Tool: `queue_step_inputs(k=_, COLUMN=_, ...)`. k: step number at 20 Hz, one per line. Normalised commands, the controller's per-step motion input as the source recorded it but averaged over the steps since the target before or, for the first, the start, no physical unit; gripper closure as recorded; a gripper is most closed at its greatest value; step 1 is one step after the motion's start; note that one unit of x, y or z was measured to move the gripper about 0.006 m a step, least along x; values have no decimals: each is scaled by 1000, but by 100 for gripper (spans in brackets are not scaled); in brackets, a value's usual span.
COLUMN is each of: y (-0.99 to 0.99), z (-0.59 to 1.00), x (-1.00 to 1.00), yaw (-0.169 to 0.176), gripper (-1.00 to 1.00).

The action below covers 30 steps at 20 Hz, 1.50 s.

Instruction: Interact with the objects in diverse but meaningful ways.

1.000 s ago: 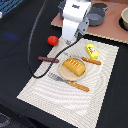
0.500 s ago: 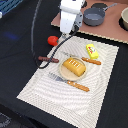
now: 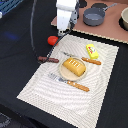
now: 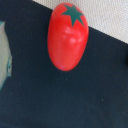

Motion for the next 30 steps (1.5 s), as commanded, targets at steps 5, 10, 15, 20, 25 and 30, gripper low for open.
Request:
queue_step_inputs(k=5, y=-246, z=-399, x=-788, yaw=0, gripper=-100)
queue_step_inputs(k=10, y=-322, z=-210, x=-494, yaw=-32, gripper=-100)
queue_step_inputs(k=15, y=-285, z=-39, x=-222, yaw=-48, gripper=-100)
queue_step_inputs(k=20, y=-119, z=-4, x=25, yaw=-44, gripper=-100)
queue_step_inputs(k=25, y=-85, z=-133, x=1, yaw=-33, gripper=-100)
queue_step_inputs(k=30, y=-90, z=-225, x=-34, yaw=-26, gripper=-100)
